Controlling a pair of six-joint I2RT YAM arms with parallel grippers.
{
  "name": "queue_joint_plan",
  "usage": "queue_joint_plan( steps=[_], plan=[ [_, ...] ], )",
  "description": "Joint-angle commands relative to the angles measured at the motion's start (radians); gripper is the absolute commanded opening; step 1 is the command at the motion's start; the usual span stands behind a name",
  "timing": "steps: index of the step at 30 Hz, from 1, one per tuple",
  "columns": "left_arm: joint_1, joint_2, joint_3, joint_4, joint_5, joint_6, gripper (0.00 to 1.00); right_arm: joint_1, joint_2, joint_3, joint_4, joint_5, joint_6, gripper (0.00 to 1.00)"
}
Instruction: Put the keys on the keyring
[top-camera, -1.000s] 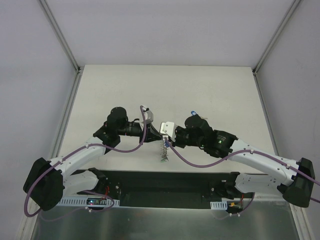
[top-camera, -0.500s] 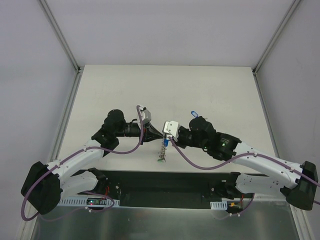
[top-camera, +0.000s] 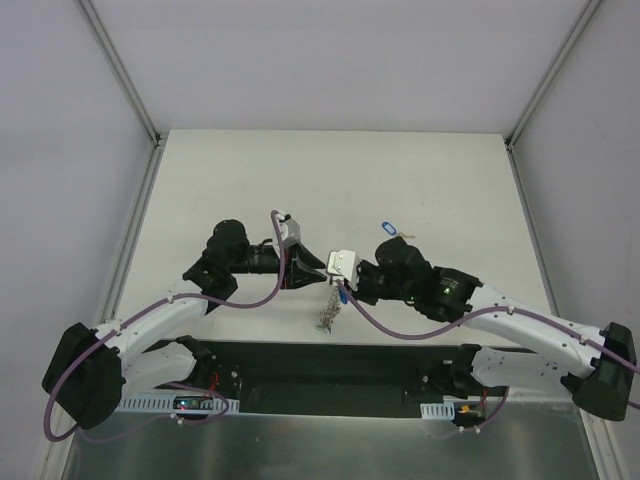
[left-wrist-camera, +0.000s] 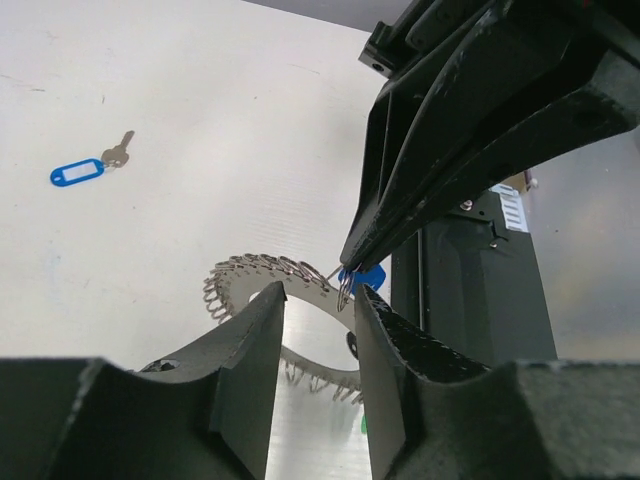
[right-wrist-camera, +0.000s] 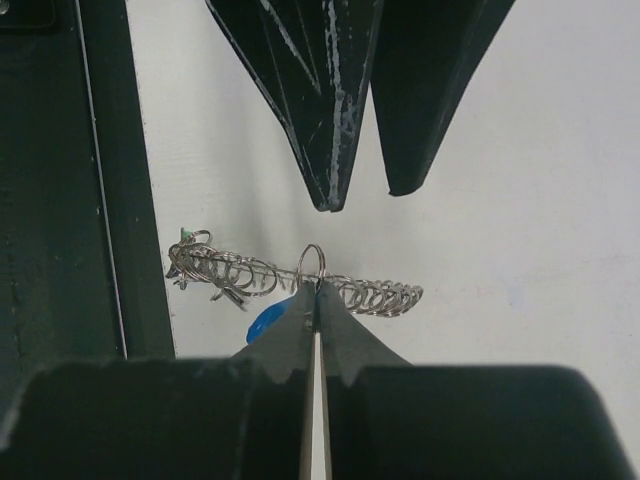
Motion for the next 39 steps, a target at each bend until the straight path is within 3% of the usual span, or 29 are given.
queue_joint_plan(
  steps=[1,12,31,35,37,39],
  plan=[
    [0.008,0.017,0.066,-0.041,0.081,0.068,0.36,0.002,0.012,0.089,-0.029,-0.051,-0.036,0.01],
    [-0.001,0.149,0.158,-0.140,0.243,0.117,0.34,0.002,0.037,0.117,-0.057,-0.079,-0.062,0.01],
    [-0.054,0.230,0.212,-0.261,0.227,0.168,0.27,0.003,0.046,0.121,-0.052,-0.085,-0.061,0.01],
    [-0.068,0.244,0.227,-0.267,0.223,0.168,0.14,0.003,0.044,0.117,-0.052,-0.085,-0.058,0.01],
    [-0.071,0.244,0.227,-0.267,0.220,0.168,0.00,0.003,0.040,0.114,-0.052,-0.083,-0.052,0.01],
    [-0.071,0.239,0.224,-0.267,0.217,0.168,0.00,0.003,0.037,0.110,-0.052,-0.074,-0.049,0.01]
  ],
)
